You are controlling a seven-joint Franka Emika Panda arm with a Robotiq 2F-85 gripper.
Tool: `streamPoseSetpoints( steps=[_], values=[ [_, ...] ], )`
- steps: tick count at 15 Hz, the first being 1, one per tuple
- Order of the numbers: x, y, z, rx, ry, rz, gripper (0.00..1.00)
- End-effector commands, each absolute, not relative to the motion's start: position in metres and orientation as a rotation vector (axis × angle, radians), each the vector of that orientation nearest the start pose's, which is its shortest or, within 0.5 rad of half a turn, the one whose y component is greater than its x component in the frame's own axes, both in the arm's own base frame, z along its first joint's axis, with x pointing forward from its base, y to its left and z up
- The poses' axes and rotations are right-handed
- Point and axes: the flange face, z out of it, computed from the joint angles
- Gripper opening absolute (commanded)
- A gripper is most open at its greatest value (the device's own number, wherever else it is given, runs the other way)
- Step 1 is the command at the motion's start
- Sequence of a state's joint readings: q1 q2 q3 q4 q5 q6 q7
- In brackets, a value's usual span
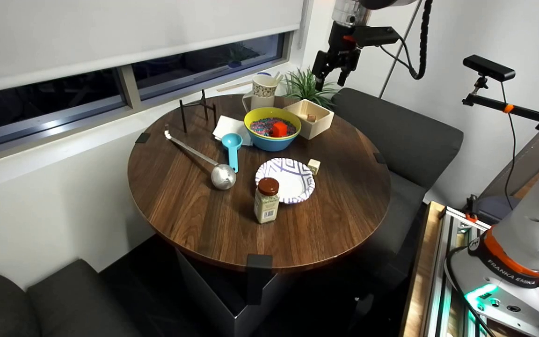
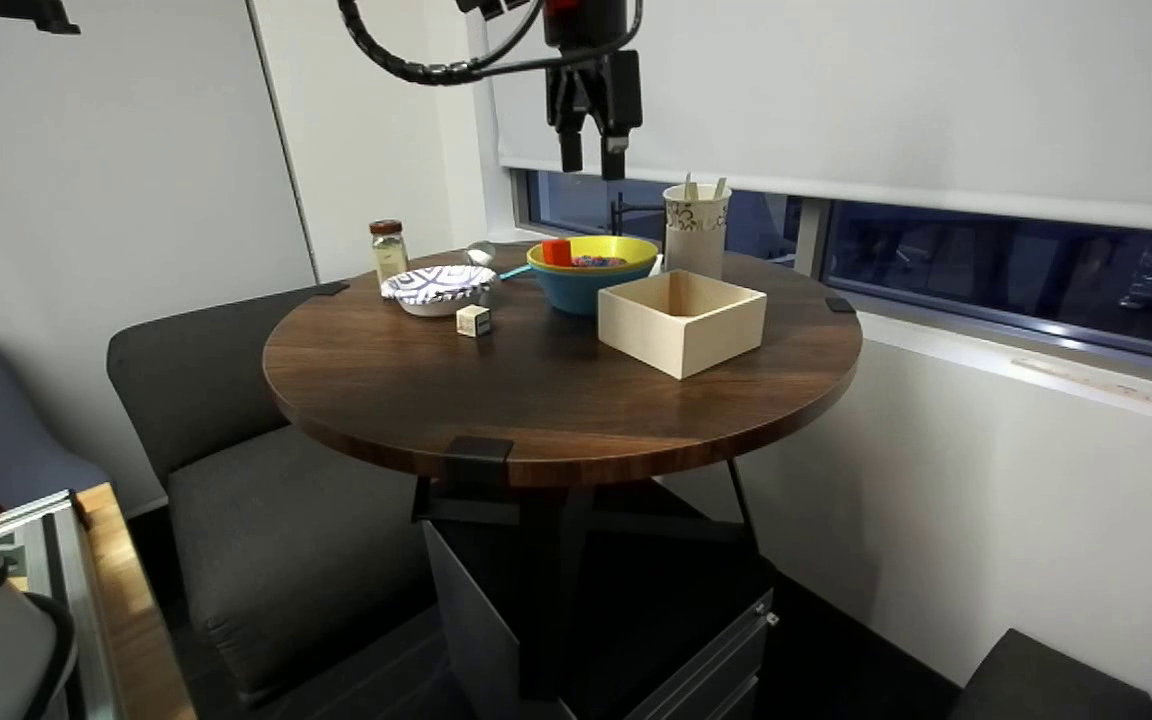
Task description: Remove a block from the wooden box and put it on the table
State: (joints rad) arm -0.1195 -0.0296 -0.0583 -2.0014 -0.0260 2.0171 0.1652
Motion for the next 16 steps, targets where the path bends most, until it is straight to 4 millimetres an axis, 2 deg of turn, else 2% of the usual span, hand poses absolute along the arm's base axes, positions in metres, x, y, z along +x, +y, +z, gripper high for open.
streamPoseSetpoints(
  steps=[1, 3, 4, 7, 14, 16],
  values=[
    [0.57, -0.124, 0.454, -3.127, 0.533, -0.023, 1.0],
    [0.58, -0.134, 0.445, -3.121, 0.575, -0.019, 1.0],
    [0.567, -0.126, 0.452, -3.121, 0.567, -0.026, 1.0],
    [0.577, -0.134, 0.444, -3.123, 0.582, -0.014, 1.0],
    [0.579, -0.134, 0.445, -3.124, 0.582, -0.02, 1.0],
    [0.586, -0.138, 0.437, -3.11, 0.549, -0.001, 1.0]
  ],
)
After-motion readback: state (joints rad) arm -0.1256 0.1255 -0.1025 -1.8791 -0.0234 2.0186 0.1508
